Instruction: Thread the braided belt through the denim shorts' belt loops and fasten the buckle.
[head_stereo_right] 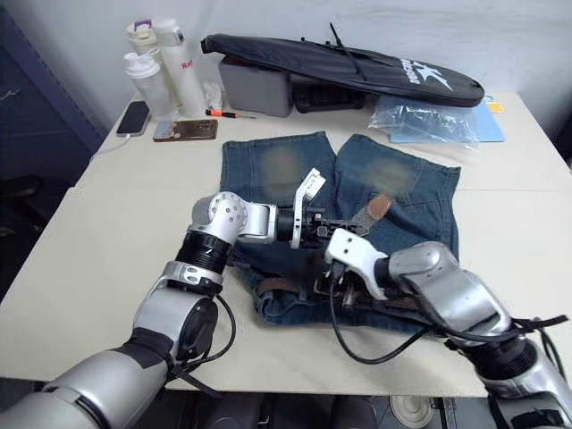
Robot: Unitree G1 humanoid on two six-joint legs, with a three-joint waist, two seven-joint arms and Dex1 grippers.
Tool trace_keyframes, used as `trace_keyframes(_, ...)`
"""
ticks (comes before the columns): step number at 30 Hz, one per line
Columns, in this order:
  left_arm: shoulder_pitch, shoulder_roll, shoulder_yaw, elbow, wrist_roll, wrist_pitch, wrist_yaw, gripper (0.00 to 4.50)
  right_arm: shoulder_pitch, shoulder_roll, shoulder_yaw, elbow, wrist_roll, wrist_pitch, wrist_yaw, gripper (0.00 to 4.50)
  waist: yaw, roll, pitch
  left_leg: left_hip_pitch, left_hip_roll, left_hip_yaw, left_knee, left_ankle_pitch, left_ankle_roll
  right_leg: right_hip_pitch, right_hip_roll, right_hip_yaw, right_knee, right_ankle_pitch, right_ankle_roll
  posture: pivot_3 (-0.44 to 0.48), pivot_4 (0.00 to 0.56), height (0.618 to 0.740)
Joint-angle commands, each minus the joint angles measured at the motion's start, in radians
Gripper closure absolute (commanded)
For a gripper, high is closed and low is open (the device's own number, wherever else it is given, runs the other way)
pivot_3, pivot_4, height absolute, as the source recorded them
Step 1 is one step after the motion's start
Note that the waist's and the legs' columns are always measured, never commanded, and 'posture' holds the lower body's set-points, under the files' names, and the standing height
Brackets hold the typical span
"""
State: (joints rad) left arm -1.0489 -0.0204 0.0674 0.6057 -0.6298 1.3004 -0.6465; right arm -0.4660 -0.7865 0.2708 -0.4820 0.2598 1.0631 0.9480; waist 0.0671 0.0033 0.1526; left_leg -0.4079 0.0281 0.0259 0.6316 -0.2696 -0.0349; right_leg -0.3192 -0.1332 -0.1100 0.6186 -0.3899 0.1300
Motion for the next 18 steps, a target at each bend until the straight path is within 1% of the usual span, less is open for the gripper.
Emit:
trace_keyframes(1, 0.011, -0.008, 0.005, -0.050, -0.012, 0.016, 0.004, 4.50, 0.004, -0.050, -0.132, -0.049, 0.055, 0.087, -0.021, 4.47, 0.007, 0.000, 0.002, -0.002, -0.001, 0.001, 0.000, 0.000, 0.000, -0.002, 0.000, 0.000, 0.001, 0.000, 0.000, 0.000, 0.150, 0.645)
trace_keyframes(6, 0.014, -0.018, -0.003, -0.051, -0.009, 0.017, 0.007, 4.50, 0.017, -0.075, -0.218, -0.104, 0.133, 0.172, -0.033, 4.47, 0.008, -0.005, 0.007, -0.002, -0.001, 0.002, -0.001, 0.001, 0.001, -0.003, 0.000, 0.000, 0.000, 0.000, 0.001, 0.000, 0.150, 0.645)
trace_keyframes(10, -0.008, -0.021, -0.005, -0.030, -0.004, 0.005, 0.000, 4.50, 0.020, -0.083, -0.236, -0.129, 0.170, 0.220, -0.058, 4.47, 0.007, -0.002, 0.011, -0.001, 0.000, 0.003, -0.001, 0.001, 0.001, -0.004, 0.000, 0.000, -0.001, 0.000, 0.001, 0.000, 0.150, 0.645)
trace_keyframes(12, -0.032, -0.021, 0.006, -0.024, -0.014, 0.007, -0.008, 4.50, 0.033, -0.094, -0.264, -0.155, 0.203, 0.253, -0.060, 4.47, 0.006, -0.001, 0.014, 0.000, 0.000, 0.004, 0.000, 0.002, 0.000, -0.004, 0.000, 0.000, 0.000, 0.000, 0.001, 0.000, 0.150, 0.645)
trace_keyframes(17, -0.092, -0.041, 0.041, 0.012, -0.035, 0.000, -0.021, 4.50, 0.097, -0.176, -0.330, -0.217, 0.275, 0.297, -0.042, 4.47, 0.011, -0.001, 0.014, 0.000, 0.000, 0.005, 0.000, 0.003, 0.001, -0.004, 0.000, 0.001, 0.001, 0.000, 0.000, 0.000, 0.150, 0.645)
trace_keyframes(18, -0.098, -0.049, 0.019, 0.018, -0.016, -0.019, -0.030, 4.50, 0.121, -0.201, -0.359, -0.230, 0.291, 0.304, -0.034, 4.47, 0.011, -0.001, 0.014, 0.000, 0.000, 0.005, 0.000, 0.003, 0.001, -0.004, 0.000, 0.001, 0.001, 0.001, 0.000, 0.000, 0.150, 0.645)
